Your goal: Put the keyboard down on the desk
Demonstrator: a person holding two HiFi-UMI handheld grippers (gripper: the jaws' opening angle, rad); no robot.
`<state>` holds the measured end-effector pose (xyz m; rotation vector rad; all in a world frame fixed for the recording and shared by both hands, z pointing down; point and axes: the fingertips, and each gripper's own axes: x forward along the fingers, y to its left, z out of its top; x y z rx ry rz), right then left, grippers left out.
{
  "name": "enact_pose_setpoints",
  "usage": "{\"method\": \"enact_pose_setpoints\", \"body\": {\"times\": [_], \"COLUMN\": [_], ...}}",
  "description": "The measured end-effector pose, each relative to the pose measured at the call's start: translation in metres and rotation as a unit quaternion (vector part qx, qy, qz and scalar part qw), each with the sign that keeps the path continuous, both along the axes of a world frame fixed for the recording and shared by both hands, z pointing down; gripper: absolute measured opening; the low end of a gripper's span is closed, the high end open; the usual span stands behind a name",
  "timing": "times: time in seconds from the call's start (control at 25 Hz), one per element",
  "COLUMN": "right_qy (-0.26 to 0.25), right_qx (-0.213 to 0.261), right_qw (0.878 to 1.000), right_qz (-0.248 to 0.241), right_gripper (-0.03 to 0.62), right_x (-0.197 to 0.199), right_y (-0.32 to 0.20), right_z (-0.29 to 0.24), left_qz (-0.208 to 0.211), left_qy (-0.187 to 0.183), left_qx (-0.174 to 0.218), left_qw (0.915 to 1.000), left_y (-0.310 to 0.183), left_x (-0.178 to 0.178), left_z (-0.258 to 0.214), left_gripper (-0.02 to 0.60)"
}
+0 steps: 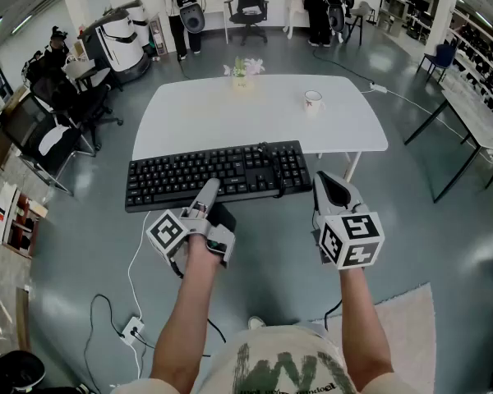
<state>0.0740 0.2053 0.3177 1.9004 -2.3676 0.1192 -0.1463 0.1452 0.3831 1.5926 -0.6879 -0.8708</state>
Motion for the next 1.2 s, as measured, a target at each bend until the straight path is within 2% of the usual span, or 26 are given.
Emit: {"method": "enact_pose_setpoints", "body": {"times": [0.8, 1.2], "right_qy": [-0.009, -0.018], "right_qx": [-0.013, -0.023], "right_qw": [1.000, 0.999], "right_qz": [-0.006, -0.018], "right_gripper": [-0.002, -0.001], "right_x": [-0.003, 0.023], "right_y": [-0.011, -0.079], "right_z": [0.023, 0.040], "left_qz": [0.001, -0.003], "left_qy": [0.010, 0.005], "left_qx": [-0.010, -0.018], "left_qw": [0.9999, 0.9998], "left_y": [-0.008, -0.073], "left_x": [0.001, 0.028], "left_z": [0.020, 0.032], "left_gripper": [0.086, 0.086]}}
